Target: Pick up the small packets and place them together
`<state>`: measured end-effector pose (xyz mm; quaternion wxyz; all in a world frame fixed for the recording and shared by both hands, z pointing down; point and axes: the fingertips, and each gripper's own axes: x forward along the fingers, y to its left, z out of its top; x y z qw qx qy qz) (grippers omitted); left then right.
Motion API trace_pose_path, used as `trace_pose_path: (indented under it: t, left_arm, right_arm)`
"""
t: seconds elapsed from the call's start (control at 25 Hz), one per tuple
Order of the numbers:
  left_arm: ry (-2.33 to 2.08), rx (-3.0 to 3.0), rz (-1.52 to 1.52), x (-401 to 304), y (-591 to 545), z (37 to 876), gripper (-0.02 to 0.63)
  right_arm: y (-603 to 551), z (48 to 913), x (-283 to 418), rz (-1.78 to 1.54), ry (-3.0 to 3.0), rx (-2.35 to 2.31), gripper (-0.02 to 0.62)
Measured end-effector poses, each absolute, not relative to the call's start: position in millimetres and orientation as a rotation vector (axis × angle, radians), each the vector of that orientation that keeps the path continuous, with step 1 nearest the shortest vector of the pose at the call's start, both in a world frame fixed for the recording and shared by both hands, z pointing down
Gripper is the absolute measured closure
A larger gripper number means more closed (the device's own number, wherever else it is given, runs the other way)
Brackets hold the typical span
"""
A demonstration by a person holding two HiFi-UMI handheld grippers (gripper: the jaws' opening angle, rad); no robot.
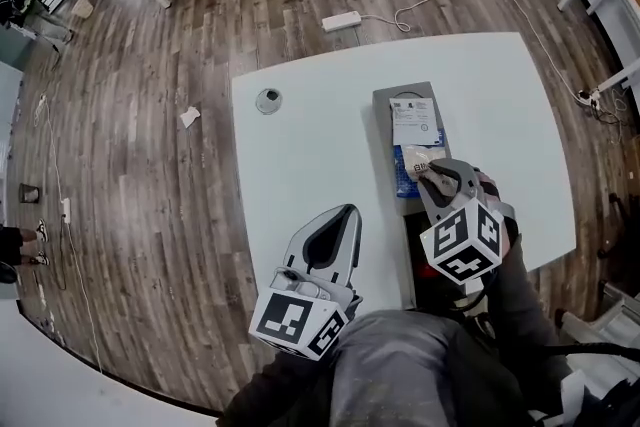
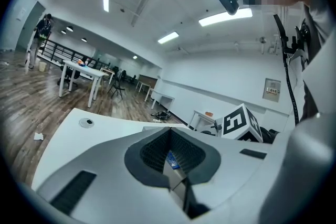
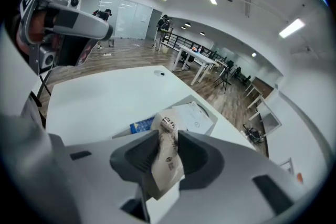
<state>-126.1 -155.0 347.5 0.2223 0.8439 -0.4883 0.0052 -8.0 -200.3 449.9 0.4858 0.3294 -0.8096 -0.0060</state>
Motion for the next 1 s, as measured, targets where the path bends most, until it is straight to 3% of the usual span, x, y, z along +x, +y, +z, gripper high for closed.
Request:
trace_pose_path:
  t: [0.32,1.0]
  left_arm:
    - [-1.320,2.327,0.011,-132.8,-158.0,356.6,0.603]
    - [-1.236,2.452,-0.020,-114.7,-120.0,332.7,0.603]
  right_arm:
    - [-190.7,457.0,-26.1,0.051,-2.025,0.736,0.383]
    - [-145.2,428.5,-3.7,0.015,-2.007,0.903,0.380]
